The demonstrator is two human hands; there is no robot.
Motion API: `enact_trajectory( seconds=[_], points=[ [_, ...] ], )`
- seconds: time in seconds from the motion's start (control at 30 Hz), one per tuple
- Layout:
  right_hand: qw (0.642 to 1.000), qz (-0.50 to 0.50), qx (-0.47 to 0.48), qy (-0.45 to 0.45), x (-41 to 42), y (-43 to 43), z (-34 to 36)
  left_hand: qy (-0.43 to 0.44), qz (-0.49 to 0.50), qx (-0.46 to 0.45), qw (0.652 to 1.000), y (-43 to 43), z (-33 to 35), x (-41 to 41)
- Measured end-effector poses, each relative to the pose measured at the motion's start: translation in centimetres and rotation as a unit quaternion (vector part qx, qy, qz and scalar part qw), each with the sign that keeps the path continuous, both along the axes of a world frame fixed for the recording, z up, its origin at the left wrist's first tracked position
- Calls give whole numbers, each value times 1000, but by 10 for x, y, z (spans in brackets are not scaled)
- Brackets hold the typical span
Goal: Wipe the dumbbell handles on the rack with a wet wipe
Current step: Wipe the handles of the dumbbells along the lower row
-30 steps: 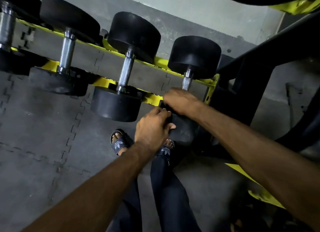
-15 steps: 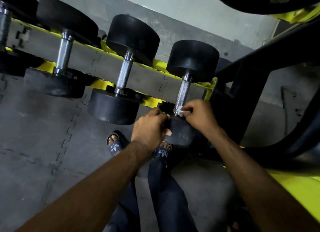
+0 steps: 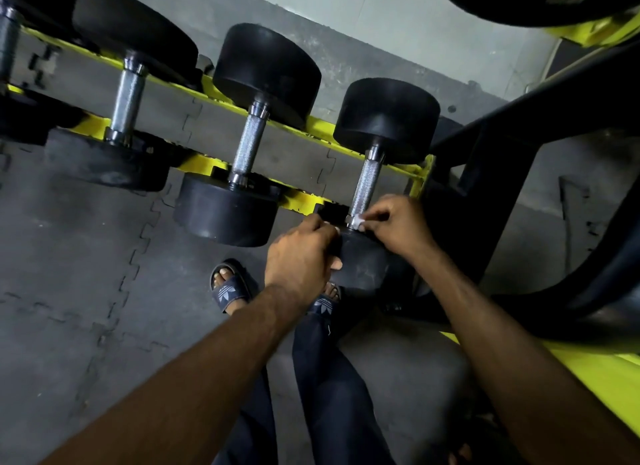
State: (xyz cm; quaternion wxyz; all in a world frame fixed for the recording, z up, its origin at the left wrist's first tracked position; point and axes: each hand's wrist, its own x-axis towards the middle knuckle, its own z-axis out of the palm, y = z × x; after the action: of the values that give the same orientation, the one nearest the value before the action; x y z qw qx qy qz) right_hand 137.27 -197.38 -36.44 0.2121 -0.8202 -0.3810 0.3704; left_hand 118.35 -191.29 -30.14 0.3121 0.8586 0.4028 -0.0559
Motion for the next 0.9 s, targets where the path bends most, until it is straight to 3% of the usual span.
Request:
enact_trajectory(
  seconds=[0.2,0.3,0.4,0.47,0.57,0.63,0.7,0.8,0.9],
  points=[
    [983,13,143,-111,13,45,1,-2,-2,4,1000,0,-1,-2],
    [975,155,73,-143,9,42,2,3,-7,8,1000,0,1,0],
    [934,313,-31,-168,3,37,8,12,-12,10,1000,0,2,1],
    [927,323,-36,-189,1,48,15,11,-13,9,1000,1,3,0],
    [937,225,-53,-261,3,72,19,7,-9,8,1000,0,2,-1],
    [889,346,-101,-282,-6,76,23,5,-12,13,1000,-1,1,-1],
    [832,478,-145,-243,-18,74,28,5,-12,16,1000,-2,0,-2],
    [845,462,-172,-206,-21,84,36,11,-11,12,1000,-2,-1,-2],
    [874,378,-121,-280,-13,95,33,14,-14,3,1000,-1,1,-1]
  ],
)
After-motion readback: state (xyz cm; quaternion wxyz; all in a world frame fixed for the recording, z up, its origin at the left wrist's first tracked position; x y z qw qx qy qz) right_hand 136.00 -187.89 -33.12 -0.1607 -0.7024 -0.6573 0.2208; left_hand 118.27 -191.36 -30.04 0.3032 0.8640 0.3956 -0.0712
